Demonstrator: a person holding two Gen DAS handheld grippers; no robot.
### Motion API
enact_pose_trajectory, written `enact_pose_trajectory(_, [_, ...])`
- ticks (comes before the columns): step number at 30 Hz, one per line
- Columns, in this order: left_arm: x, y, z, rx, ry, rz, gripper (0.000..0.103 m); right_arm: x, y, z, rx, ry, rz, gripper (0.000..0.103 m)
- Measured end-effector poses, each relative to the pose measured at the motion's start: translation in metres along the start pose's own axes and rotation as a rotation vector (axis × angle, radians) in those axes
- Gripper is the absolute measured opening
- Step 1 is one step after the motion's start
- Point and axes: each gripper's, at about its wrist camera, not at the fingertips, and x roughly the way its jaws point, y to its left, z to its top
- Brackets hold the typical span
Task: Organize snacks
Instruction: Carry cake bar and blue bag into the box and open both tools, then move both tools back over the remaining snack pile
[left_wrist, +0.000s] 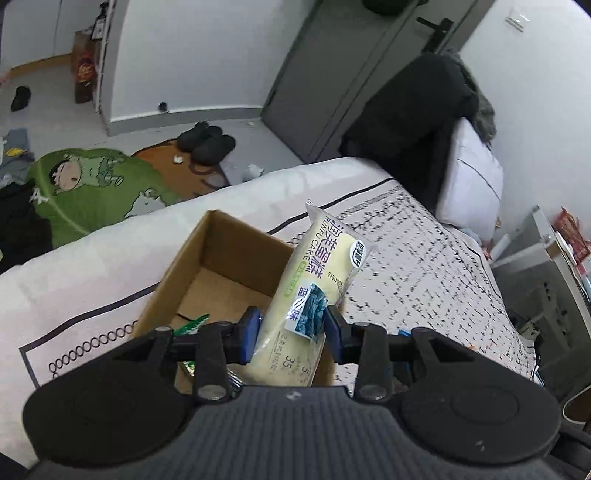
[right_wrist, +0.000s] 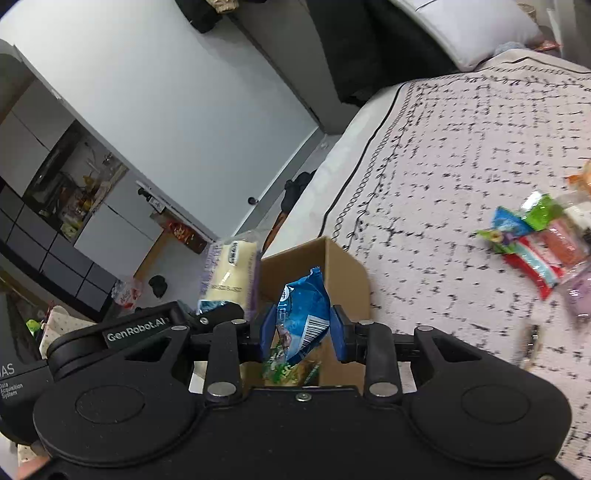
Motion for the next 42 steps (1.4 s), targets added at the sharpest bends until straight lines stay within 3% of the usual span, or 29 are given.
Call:
enact_pose_trajectory(10, [0.013,0.030,0.007,-0.085,0.030,0.060,0.037,0.024,0.020,0.001,-0.022,0.024,-0.014,0.031])
enact_pose_trajectory(16, [0.016,0.037,0.010,-0.100,0.015,0.077,0.046,0.034,0.028,0.008,-0.049,0.020,-0.024,0.032])
enact_pose_trajectory(19, [0.017,0.042,0.011,-0.125,0.028,0.072,0.047,0.035,0.031,0.014,-0.060,0.012,-0.024,0.037])
enact_pose_trajectory(20, [0.016,0.042,0.011,-0.126,0.027,0.071,0.048,0.035,0.032,0.016,-0.061,0.007,-0.026,0.047])
enact_pose_trajectory(22, [0.015,0.040,0.011,-0.121,0.022,0.070,0.052,0.031,0.032,0.018,-0.058,-0.011,-0.029,0.056])
enact_pose_trajectory(27, [0.012,0.034,0.009,-0.102,0.007,0.078,0.071,0.017,0.027,0.022,-0.086,-0.036,-0.074,0.062])
enact_pose_trajectory(38, [0.016,-0.003,-0.003,0.018,0.030,0.024,0.085,-0.035,-0.012,0.023,-0.087,-0.088,-0.207,0.074])
enact_pose_trajectory(42, [0.015,-0.014,-0.006,0.043,0.030,0.009,0.086,-0.052,-0.028,0.023,-0.081,-0.101,-0.242,0.076])
